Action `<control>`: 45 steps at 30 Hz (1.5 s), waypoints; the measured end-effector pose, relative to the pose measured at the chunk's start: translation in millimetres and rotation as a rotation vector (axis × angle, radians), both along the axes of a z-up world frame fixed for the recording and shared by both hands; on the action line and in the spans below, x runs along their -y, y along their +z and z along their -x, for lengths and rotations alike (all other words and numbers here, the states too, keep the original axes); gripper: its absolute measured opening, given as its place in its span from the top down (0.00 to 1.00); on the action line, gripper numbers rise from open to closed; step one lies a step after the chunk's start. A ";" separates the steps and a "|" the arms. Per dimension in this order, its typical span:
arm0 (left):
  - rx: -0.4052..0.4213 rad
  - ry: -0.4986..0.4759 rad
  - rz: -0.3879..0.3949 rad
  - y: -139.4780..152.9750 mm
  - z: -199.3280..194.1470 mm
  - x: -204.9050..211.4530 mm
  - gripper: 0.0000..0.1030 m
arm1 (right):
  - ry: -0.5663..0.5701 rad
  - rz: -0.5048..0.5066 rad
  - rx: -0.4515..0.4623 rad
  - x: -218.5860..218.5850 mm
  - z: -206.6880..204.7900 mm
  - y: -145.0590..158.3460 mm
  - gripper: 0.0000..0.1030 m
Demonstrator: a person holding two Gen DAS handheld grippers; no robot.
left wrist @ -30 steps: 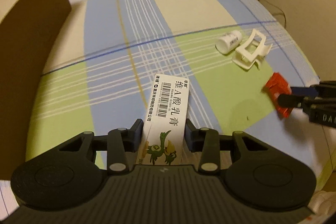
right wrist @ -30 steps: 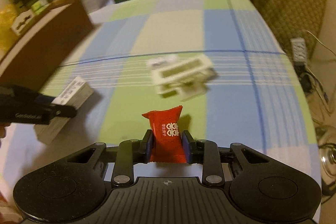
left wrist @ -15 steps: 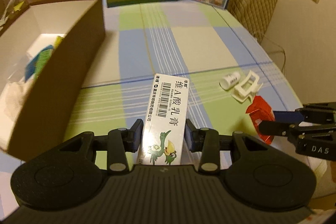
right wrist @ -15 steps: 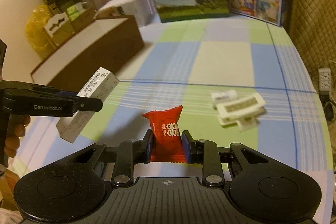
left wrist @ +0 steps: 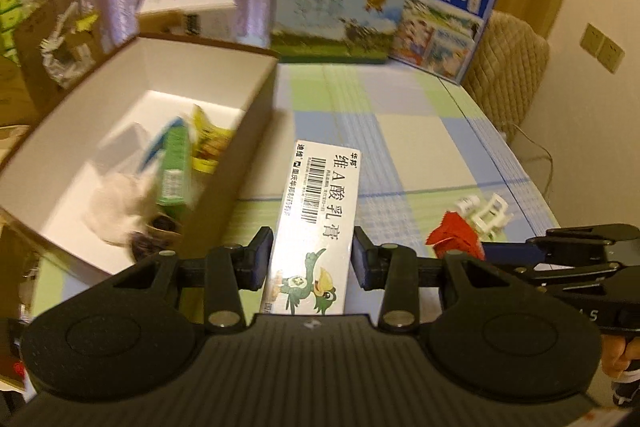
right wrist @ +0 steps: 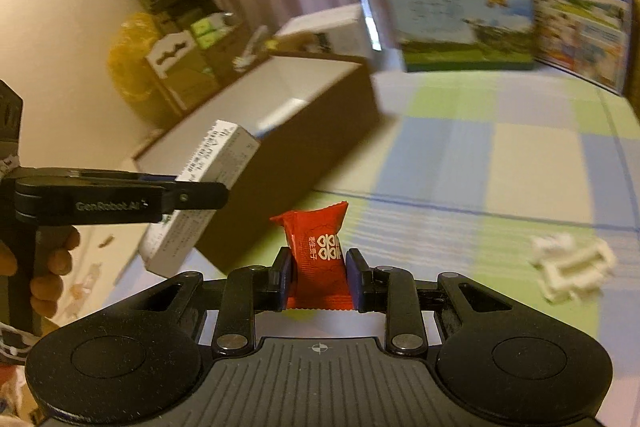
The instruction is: Organize objects
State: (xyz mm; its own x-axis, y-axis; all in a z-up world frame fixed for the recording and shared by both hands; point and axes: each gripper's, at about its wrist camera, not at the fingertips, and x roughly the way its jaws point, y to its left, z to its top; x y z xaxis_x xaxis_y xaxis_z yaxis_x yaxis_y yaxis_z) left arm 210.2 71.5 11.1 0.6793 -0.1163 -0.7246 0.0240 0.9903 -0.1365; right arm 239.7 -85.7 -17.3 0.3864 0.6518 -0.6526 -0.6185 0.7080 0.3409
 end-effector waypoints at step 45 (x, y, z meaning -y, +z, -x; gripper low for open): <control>-0.105 0.117 -0.098 -40.4 -89.5 -239.7 0.67 | 0.049 0.130 -0.042 -250.7 -70.5 -39.7 0.75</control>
